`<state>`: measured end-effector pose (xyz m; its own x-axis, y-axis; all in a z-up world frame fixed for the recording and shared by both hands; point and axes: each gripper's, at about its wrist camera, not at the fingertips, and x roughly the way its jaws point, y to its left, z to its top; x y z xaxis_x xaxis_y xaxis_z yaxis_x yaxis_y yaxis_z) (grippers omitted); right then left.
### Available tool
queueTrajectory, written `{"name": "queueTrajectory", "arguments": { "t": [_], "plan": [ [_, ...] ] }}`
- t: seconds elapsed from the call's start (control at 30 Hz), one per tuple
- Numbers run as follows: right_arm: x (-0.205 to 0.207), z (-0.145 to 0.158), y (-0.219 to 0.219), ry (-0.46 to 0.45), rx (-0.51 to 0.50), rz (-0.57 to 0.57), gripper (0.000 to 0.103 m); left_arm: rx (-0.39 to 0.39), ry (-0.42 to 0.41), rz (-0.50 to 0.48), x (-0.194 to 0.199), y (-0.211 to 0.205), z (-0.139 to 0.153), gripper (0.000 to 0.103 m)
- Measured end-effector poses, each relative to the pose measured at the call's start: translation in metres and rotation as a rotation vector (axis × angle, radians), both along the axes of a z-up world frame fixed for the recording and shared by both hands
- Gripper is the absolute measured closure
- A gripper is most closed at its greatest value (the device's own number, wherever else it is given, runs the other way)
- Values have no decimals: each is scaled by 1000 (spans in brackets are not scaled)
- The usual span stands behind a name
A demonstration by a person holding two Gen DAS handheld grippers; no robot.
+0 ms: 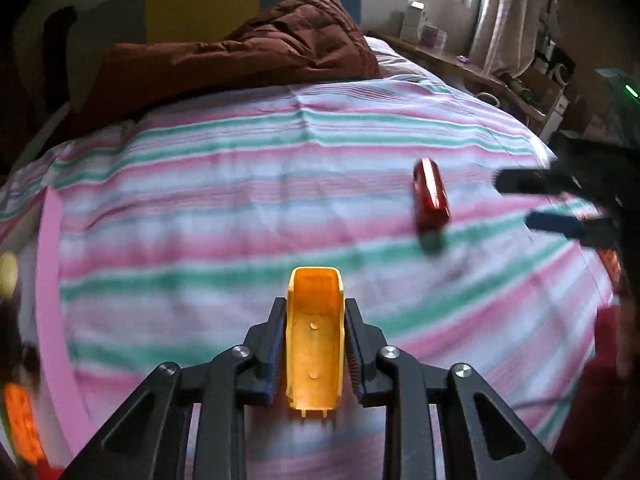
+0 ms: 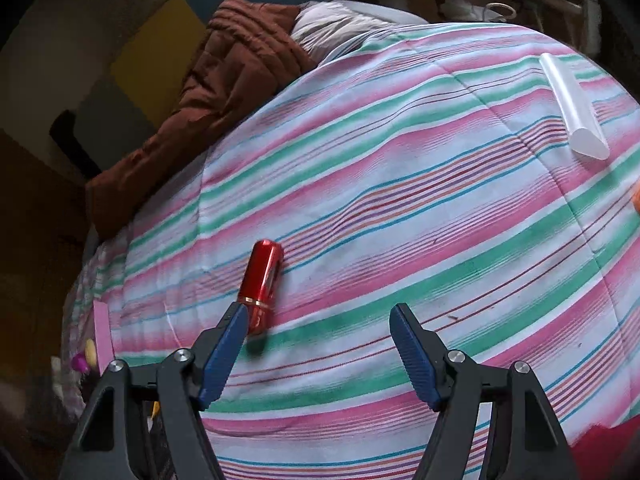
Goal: Organize rigid objects
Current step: 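Lift the hollow piece with the left gripper while the right gripper grasps the red lipstick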
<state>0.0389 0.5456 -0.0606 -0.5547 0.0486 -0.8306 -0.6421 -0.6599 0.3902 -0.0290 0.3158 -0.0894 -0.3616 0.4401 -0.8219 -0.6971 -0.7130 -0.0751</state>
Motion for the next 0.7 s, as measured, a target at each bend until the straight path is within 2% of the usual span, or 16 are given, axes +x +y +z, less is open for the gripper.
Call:
{"name": "queueTrajectory", "arguments": {
  "t": [0.2,0.33,0.43,0.5,0.53,0.57,0.7],
  "plan": [
    [-22,-2,-11,-38,17,61,32,54,22,-2,9,-15,-4,77],
    [-58,-4,-18,-64,58,114,41,68,45,-9,11,-14,-8,77],
    [-90,-15,-22,-136,107,151,43,71,57,-6,13,-13,-9,77],
    [-103,-27,-26,-194,130,177,57,76,56,0,14,-14,-9,77],
    [-105,-25,-33,-210,197,203,74,79,55,1,13,-15,-9,77],
    [-106,-25,-40,-211,211,251,78,84,52,1,13,-15,-9,77],
    [-90,-25,-68,-233,254,405,78,90,60,1,13,-15,-10,77]
  ]
}}
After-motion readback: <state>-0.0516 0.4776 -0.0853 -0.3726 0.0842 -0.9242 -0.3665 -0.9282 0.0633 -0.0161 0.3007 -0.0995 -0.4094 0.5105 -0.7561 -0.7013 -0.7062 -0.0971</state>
